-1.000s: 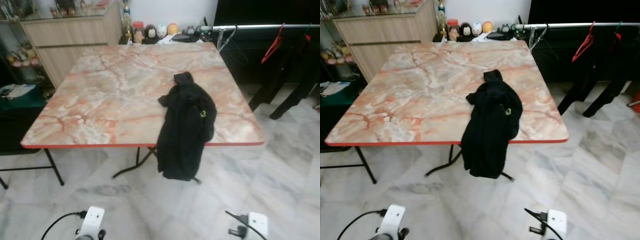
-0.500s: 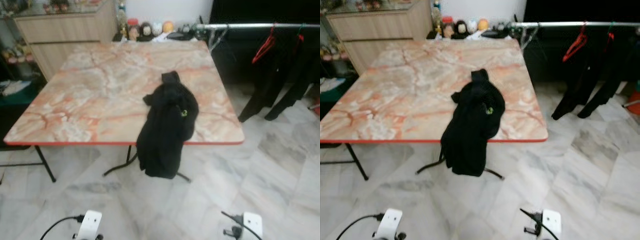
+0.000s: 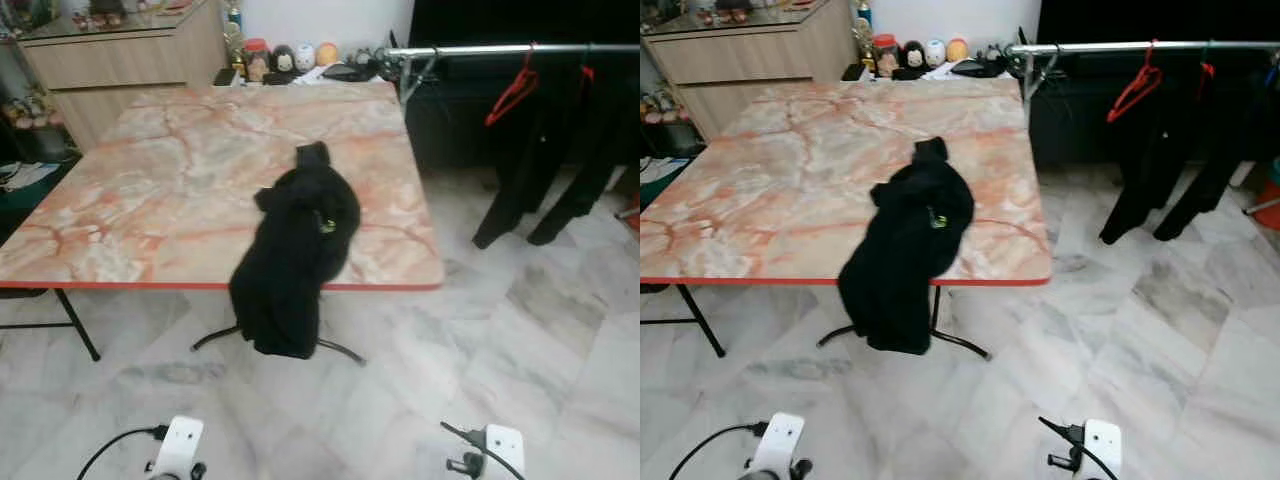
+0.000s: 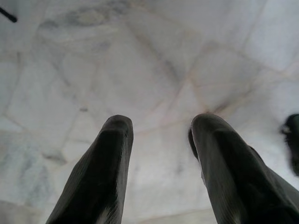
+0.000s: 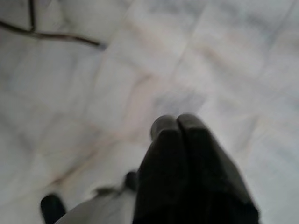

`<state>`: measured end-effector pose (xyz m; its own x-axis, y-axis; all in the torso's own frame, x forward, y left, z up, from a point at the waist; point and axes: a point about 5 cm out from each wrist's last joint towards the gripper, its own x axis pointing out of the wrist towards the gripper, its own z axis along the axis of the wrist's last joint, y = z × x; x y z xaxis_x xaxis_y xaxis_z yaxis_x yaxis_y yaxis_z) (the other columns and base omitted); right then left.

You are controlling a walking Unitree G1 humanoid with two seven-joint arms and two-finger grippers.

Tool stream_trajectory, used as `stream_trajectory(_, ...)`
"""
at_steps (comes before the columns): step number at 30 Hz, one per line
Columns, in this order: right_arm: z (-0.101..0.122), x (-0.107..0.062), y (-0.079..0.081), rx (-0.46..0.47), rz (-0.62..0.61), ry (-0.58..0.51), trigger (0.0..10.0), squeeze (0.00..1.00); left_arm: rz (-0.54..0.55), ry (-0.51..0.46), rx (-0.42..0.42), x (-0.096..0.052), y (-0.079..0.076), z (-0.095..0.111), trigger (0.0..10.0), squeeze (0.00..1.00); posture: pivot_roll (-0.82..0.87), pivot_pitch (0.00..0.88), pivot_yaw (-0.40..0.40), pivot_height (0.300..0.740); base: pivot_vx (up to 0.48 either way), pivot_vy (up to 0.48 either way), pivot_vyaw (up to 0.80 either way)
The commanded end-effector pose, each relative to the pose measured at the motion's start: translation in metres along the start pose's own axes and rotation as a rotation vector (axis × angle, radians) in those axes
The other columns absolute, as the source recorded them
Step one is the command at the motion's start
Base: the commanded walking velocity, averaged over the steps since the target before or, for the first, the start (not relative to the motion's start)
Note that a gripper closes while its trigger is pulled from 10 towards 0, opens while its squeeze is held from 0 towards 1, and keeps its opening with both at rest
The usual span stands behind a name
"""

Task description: Hang hanger

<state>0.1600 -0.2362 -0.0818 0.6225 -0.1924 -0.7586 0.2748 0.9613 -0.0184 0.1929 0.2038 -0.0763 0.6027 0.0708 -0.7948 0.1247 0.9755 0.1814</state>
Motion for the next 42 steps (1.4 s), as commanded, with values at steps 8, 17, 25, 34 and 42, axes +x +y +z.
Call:
stream_trajectory(8, 0.0006, 0.0011, 0.0087, 0.004, 0.021, 0.003, 10.0, 0.00, 0.020, 0.022, 0.015, -0.0016, 0.0093, -0.0063, 10.0, 0.00, -0.14, 0.000, 0.034, 0.740, 0.000, -0.250, 0.00)
stream_trajectory(17, 0.0016, 0.0014, 0.0092, 0.008, 0.021, -0.003, 10.0, 0.00, 0.021, 0.020, 0.014, -0.0014, 0.0096, -0.0055, 10.0, 0.00, -0.14, 0.000, 0.034, 0.740, 0.000, -0.248, 0.00)
stream_trajectory(25, 0.0023, 0.0015, 0.0090, 0.004, 0.022, -0.005, 10.0, 0.00, 0.020, 0.019, 0.011, -0.0013, 0.0093, -0.0051, 10.0, 0.00, -0.14, 0.000, 0.032, 0.740, 0.000, -0.250, 0.00)
stream_trajectory(34, 0.0017, 0.0015, 0.0089, 0.008, 0.020, -0.001, 10.0, 0.00, 0.020, 0.019, 0.010, -0.0014, 0.0092, -0.0052, 10.0, 0.00, -0.14, 0.000, 0.032, 0.740, 0.000, -0.249, 0.00)
stream_trajectory(42, 0.0012, 0.0017, 0.0091, 0.003, 0.022, 0.011, 10.0, 0.00, 0.020, 0.018, 0.010, -0.0013, 0.0094, -0.0050, 10.0, 0.00, -0.14, 0.000, 0.032, 0.740, 0.000, -0.248, -0.55)
